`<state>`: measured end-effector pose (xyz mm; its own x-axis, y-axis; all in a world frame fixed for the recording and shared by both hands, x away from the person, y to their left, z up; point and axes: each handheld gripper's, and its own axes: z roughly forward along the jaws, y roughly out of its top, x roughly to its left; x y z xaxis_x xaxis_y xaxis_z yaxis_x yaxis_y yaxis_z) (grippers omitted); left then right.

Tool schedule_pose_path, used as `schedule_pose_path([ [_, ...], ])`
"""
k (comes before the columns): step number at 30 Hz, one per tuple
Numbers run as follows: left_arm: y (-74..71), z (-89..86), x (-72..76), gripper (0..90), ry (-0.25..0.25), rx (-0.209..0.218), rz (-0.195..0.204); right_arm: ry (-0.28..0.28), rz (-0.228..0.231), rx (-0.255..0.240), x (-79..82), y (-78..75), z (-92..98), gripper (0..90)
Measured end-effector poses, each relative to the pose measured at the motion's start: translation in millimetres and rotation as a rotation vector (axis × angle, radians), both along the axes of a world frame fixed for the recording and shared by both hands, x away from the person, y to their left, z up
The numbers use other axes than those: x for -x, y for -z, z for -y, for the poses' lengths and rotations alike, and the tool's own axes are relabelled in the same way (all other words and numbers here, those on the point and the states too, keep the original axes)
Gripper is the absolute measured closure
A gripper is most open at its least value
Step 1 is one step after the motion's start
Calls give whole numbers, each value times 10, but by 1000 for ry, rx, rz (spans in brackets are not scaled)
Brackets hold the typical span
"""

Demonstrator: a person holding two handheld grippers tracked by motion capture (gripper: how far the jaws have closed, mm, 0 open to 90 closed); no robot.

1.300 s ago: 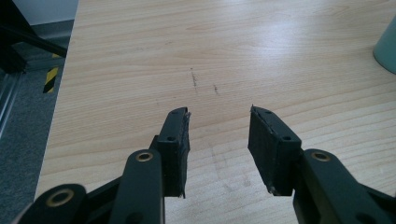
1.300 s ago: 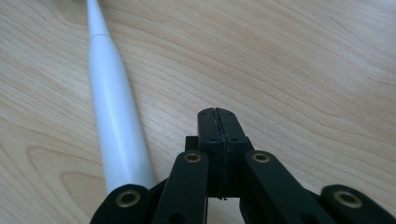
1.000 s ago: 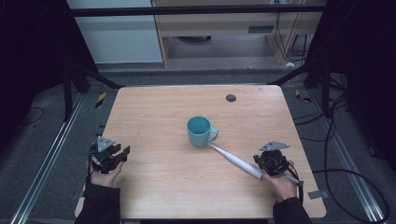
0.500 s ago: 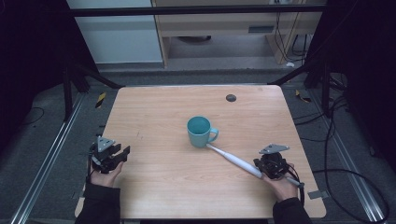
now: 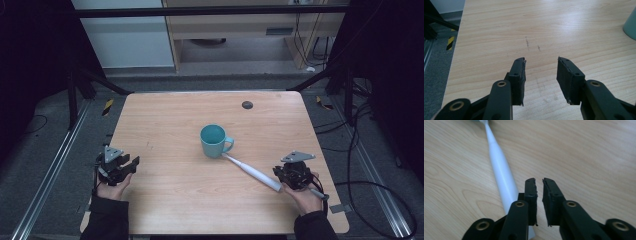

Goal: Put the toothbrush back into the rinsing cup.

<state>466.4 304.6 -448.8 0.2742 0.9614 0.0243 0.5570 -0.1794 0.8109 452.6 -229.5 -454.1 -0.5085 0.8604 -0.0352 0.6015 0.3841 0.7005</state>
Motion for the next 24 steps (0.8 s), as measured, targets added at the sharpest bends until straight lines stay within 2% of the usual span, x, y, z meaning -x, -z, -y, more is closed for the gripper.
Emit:
schedule_pose_path([
  [2,2,-2,-5,582,1,-2,-2,-16,15,-15,-16,-76,-15,733],
  [3,2,-3,-6,582,1,-3,-1,-35,14,-9,-35,-148,-54,667],
  [4,2,-3,-6,582,1,-3,-1,-35,14,-9,-35,-148,-54,667],
  [5,1,-4,-6,581,1,-3,-1,-62,15,9,-54,-216,-103,608],
  [7,-2,0,-5,581,2,-3,-2,-74,25,15,-63,-247,-120,580],
  [9,-6,4,-5,581,4,-4,0,-89,14,15,-88,-311,-147,546],
  [10,-7,4,-6,580,4,-4,0,-92,26,14,-96,-336,-157,535],
  [11,-3,2,-10,580,3,-7,-1,-108,15,17,-125,-380,-174,515],
  [15,-1,-5,-10,580,2,-7,-3,-127,-2,38,-168,-411,-222,515],
  [22,1,-5,-13,579,5,-7,-8,-170,-63,71,-251,-382,-324,493],
  [23,0,-5,-15,577,5,-6,-8,-184,-88,82,-276,-365,-345,489],
  [24,0,-4,-18,577,5,-7,-10,-184,-88,82,-276,-365,-345,489],
])
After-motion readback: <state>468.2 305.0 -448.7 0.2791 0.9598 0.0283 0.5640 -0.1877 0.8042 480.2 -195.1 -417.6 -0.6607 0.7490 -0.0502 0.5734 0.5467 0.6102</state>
